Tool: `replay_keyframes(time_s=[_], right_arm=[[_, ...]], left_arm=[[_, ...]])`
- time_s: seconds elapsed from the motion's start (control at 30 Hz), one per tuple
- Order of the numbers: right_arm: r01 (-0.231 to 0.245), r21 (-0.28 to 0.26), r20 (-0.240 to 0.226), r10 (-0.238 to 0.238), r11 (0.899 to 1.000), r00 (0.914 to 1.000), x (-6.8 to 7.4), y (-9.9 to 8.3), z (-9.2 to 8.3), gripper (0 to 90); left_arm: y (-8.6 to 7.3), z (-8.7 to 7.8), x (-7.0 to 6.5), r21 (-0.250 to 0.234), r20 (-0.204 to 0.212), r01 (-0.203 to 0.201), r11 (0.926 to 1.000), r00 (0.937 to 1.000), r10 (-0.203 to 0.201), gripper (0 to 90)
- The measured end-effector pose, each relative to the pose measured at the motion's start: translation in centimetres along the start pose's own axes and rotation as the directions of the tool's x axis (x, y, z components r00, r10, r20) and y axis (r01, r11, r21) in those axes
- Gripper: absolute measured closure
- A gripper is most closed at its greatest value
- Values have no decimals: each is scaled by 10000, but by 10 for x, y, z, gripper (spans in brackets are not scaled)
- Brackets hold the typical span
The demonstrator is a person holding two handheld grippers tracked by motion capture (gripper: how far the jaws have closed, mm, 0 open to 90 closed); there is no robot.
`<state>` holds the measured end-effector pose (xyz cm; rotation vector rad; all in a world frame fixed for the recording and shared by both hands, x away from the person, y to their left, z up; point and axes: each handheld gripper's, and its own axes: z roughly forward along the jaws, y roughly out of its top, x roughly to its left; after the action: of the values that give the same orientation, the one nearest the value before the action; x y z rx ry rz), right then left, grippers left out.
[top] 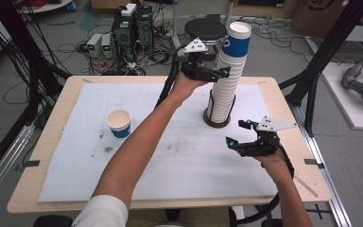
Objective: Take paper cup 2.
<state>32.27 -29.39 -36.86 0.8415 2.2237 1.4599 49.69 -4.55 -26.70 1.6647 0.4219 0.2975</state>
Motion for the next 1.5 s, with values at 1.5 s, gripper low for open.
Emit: replay_keyframes(time_s=[1.5], right_arm=[[282,-790,191,-267,9965,9995,-63,180,-20,149]], left_arm=[[0,13,-2,124,104,48,9999,9999,-50,171]])
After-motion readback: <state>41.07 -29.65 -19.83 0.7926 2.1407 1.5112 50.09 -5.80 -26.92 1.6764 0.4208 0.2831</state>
